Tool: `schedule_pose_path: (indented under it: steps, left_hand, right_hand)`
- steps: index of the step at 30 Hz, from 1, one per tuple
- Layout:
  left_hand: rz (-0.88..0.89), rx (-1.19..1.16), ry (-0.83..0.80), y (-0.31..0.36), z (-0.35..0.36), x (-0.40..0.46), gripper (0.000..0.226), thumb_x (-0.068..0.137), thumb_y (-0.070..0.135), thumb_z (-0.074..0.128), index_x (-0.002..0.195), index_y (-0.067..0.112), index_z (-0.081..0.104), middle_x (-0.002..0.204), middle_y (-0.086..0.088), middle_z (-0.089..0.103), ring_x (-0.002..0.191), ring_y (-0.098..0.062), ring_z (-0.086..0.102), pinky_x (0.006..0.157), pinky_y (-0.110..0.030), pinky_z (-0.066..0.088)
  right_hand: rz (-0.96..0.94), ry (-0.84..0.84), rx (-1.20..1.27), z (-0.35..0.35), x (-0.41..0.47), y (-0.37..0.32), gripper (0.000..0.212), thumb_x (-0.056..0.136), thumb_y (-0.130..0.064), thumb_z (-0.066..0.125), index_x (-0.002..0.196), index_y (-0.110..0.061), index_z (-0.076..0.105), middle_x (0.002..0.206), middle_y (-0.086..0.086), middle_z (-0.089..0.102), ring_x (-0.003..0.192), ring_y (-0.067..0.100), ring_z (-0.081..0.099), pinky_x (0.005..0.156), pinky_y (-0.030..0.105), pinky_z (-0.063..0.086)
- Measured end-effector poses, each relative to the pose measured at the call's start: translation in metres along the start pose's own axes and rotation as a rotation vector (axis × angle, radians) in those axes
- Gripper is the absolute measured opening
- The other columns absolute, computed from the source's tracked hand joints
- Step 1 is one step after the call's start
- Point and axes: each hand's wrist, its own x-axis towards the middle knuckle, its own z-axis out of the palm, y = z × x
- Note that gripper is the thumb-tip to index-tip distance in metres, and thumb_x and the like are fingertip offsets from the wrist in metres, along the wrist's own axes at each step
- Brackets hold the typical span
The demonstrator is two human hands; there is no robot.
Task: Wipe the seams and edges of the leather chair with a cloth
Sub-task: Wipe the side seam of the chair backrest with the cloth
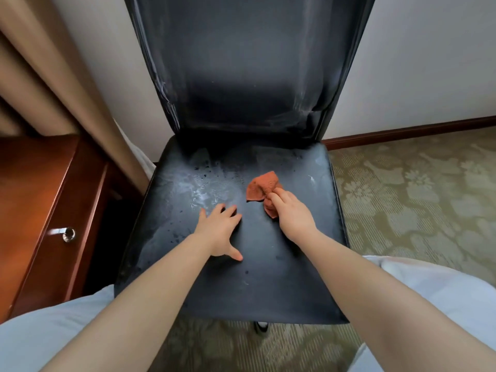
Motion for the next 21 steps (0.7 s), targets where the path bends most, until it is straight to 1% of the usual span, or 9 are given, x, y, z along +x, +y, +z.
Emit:
schedule_pose_path:
  steps: [1,3,6,9,11,14,18,21]
  left_hand:
    - [-0.019,-0.022,-0.035,-0.003,0.005,-0.002,0.107,0.069,0.062,0.07,0.15,0.022,0.013,0.159,0.004,0.002,0.145,-0.027,-0.001,0.111,-0.063,0.012]
    - [-0.037,-0.062,-0.034,-0.006,0.015,-0.004,0.112,0.07,0.062,0.069,0.151,0.026,0.002,0.159,0.007,-0.009,0.145,-0.027,-0.01,0.11,-0.067,0.01]
    - [-0.048,-0.07,0.037,-0.005,0.026,-0.004,0.112,0.07,0.064,0.067,0.151,0.028,0.0,0.158,0.01,-0.012,0.145,-0.024,-0.012,0.109,-0.068,0.009]
    - [-0.065,-0.06,0.077,-0.002,0.033,-0.003,0.111,0.07,0.067,0.064,0.151,0.029,-0.001,0.158,0.011,-0.012,0.145,-0.023,-0.012,0.109,-0.066,0.008]
    - [-0.087,-0.043,0.104,0.002,0.037,-0.002,0.111,0.07,0.07,0.061,0.151,0.029,-0.002,0.158,0.011,-0.012,0.146,-0.021,-0.011,0.109,-0.065,0.01]
    - [-0.134,-0.043,0.126,0.011,0.04,0.001,0.113,0.068,0.074,0.059,0.151,0.028,-0.003,0.158,0.011,-0.011,0.146,-0.02,-0.009,0.111,-0.062,0.012]
    - [-0.211,-0.08,0.152,0.026,0.039,0.003,0.122,0.062,0.078,0.059,0.151,0.022,0.0,0.159,0.012,-0.006,0.147,-0.018,-0.004,0.113,-0.056,0.018]
    - [-0.231,-0.152,0.166,0.035,0.039,0.004,0.121,0.061,0.078,0.061,0.151,0.021,0.005,0.159,0.012,-0.002,0.147,-0.017,-0.001,0.113,-0.054,0.02]
  right_hand:
    - [0.024,0.004,0.02,0.0,0.003,-0.002,0.046,0.091,-0.006,0.045,0.136,-0.015,0.04,0.142,0.002,0.037,0.127,0.023,0.034,0.093,0.037,0.042]
    - [0.072,0.026,0.098,0.0,0.007,-0.008,0.038,0.09,-0.005,0.045,0.128,-0.013,0.046,0.133,0.003,0.042,0.122,0.024,0.038,0.089,0.038,0.044]
    - [0.156,0.099,0.233,0.004,0.01,-0.016,0.035,0.082,0.006,0.043,0.112,-0.009,0.053,0.119,0.006,0.05,0.11,0.028,0.045,0.083,0.04,0.045]
    - [0.209,0.208,0.361,0.014,0.004,-0.033,0.035,0.074,0.011,0.041,0.1,-0.007,0.056,0.112,0.008,0.054,0.104,0.029,0.048,0.078,0.041,0.046]
    - [0.167,0.23,0.367,0.023,-0.003,-0.044,0.037,0.075,0.01,0.042,0.105,-0.006,0.056,0.114,0.008,0.054,0.106,0.029,0.046,0.081,0.04,0.045]
    - [0.096,0.207,0.314,0.028,-0.006,-0.044,0.041,0.081,0.008,0.044,0.118,-0.007,0.054,0.124,0.007,0.051,0.112,0.027,0.043,0.087,0.039,0.044]
    - [0.077,0.147,0.274,0.021,0.002,-0.033,0.044,0.079,0.008,0.042,0.118,-0.008,0.053,0.123,0.007,0.051,0.109,0.029,0.044,0.085,0.044,0.044]
    - [0.081,0.104,0.293,0.011,0.004,-0.028,0.044,0.08,0.007,0.041,0.119,-0.008,0.053,0.124,0.006,0.05,0.11,0.028,0.045,0.088,0.042,0.043]
